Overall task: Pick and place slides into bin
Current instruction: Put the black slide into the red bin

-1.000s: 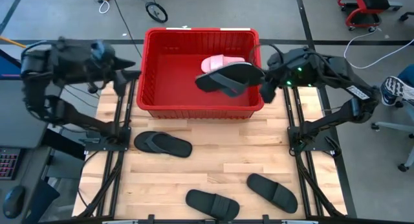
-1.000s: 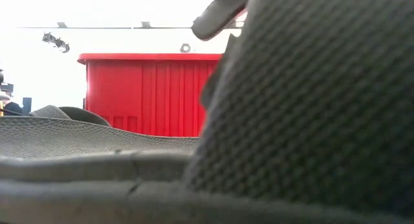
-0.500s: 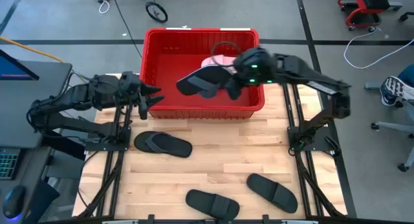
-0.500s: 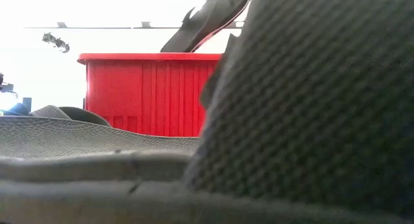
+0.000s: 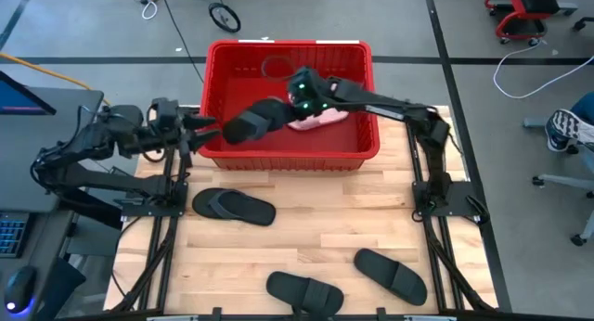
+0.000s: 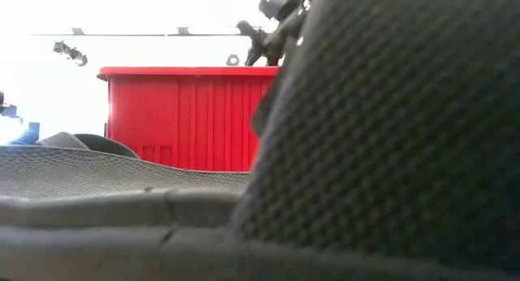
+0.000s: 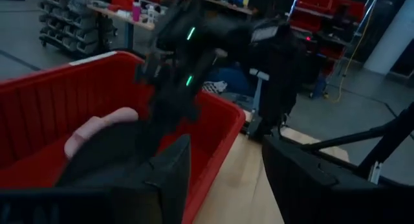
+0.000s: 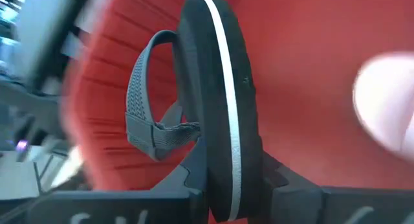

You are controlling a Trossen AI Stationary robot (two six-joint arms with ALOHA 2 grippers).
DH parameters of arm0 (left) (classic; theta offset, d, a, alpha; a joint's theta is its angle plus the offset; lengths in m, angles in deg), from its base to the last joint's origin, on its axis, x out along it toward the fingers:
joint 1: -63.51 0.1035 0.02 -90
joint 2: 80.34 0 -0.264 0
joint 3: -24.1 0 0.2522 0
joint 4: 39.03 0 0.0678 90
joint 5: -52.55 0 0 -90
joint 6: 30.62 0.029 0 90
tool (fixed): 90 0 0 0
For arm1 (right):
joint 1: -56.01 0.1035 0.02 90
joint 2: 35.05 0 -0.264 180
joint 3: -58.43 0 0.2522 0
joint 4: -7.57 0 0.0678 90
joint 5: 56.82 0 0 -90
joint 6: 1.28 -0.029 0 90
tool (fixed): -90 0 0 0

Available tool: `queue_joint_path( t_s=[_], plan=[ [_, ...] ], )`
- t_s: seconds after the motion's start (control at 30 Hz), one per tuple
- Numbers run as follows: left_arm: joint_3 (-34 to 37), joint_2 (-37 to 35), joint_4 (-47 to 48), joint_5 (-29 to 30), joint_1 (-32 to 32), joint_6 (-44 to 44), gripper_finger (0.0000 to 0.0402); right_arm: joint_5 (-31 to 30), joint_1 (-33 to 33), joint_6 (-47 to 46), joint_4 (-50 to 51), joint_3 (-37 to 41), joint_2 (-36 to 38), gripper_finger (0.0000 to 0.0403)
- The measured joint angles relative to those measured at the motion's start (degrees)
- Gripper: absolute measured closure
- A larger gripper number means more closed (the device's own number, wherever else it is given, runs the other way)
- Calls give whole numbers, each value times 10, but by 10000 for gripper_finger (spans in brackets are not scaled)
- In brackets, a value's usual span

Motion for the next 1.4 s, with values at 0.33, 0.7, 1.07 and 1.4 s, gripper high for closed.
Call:
queue_joint_path(
  t_s=[0.33, 0.7, 1.07, 1.4],
  plan=[
    [0, -27, 4, 0, 0, 24, 206, 71, 7, -35, -33, 0, -83, 320],
    [0, -24, 10, 0, 0, 25, 208, 73, 10, -8, 9, 0, -92, 263],
    [0, -24, 7, 0, 0, 24, 205, 101, 14, 61, 182, 0, -75, 178],
    [0, -24, 7, 0, 0, 22, 209, 99, 1, 116, 199, -8, -9, 190]
  ],
)
